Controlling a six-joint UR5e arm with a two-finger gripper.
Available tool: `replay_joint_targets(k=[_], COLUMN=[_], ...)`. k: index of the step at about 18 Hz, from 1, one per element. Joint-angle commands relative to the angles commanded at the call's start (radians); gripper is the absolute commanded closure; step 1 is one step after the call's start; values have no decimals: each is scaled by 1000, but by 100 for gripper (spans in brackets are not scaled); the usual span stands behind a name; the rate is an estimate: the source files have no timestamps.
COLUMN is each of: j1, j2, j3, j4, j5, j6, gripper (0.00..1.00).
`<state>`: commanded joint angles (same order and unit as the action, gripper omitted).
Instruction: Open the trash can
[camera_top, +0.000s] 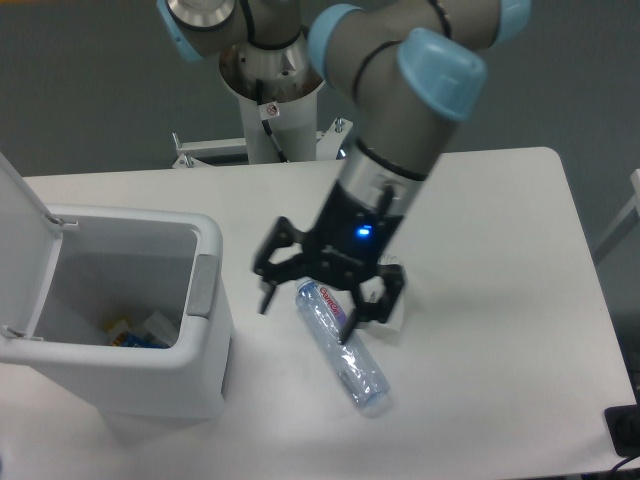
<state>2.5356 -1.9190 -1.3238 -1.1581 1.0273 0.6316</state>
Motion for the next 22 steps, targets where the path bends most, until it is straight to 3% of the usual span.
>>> replay_joint_targets(k=[5, 9, 13, 15, 22], j1=[18, 80, 143, 188, 216], j2=[-43, -74, -77, -95, -141], j3=[0, -17, -8, 3, 23], j4=[-5, -23, -74, -86, -95], j5=[227, 408, 433, 448, 516], j6=[186, 338, 459, 583, 754], gripper=[0, 0, 0, 0, 0])
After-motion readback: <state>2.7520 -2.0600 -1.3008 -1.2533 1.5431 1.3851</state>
